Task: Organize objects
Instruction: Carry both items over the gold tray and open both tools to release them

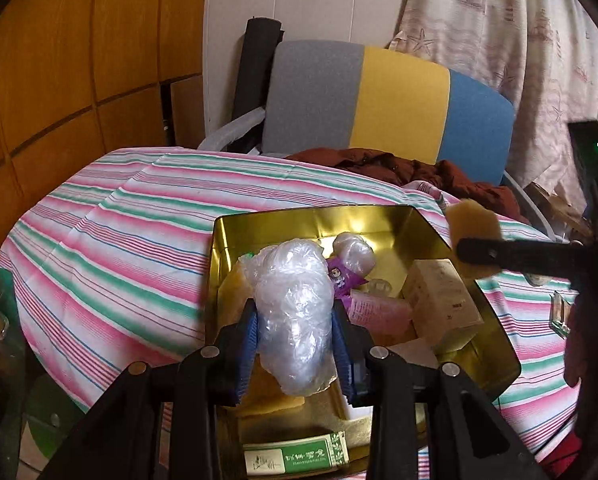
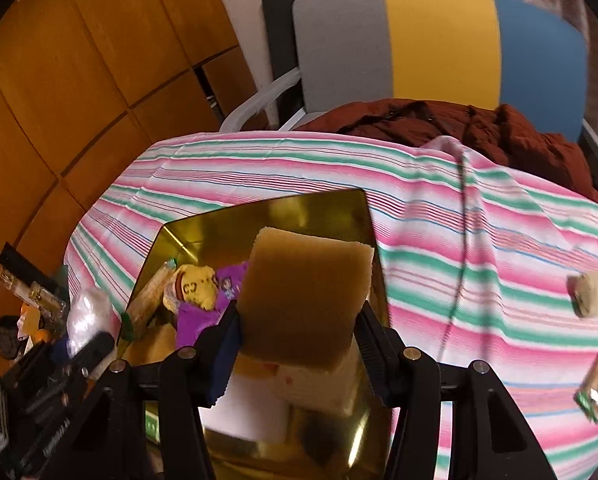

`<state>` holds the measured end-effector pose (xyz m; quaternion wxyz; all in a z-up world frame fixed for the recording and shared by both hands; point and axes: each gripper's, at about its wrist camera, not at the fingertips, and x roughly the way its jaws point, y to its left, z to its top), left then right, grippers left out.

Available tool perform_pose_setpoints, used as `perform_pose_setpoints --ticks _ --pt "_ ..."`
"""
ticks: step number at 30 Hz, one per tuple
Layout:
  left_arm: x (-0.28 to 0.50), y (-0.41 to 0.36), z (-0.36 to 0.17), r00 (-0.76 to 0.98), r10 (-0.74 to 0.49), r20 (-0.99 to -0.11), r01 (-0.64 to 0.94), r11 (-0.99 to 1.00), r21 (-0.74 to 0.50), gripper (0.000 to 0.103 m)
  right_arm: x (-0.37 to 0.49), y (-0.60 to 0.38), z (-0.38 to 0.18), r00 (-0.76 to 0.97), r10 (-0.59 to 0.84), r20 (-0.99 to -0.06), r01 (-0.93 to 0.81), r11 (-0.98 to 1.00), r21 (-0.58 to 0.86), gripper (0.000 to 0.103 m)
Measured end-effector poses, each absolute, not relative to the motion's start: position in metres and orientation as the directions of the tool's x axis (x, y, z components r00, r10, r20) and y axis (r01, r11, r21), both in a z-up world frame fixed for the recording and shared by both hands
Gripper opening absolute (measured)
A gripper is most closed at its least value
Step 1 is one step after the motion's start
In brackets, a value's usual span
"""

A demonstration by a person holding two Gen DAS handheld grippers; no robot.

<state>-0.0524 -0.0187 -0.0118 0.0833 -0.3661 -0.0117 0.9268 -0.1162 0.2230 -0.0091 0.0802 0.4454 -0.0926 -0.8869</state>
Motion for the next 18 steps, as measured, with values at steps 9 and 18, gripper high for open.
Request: perform_pose_setpoints --ticks 9,18 --pt "-0.075 0.002 -0.015 -0.71 0.173 -0.683 -0.161 -0.984 -0.081 0.039 -0.164 0.201 -0.009 -0.575 -0.219 -0.788 0.083 -0.974 0.21 0.065" --pt "-0.081 0.0 -0.023 -0.692 0.162 -0.703 -0.135 -0.986 -0.094 0.047 -0.164 0.206 -0.018 -0.567 -0.211 -0.796 0.056 -0.974 0.218 0.066"
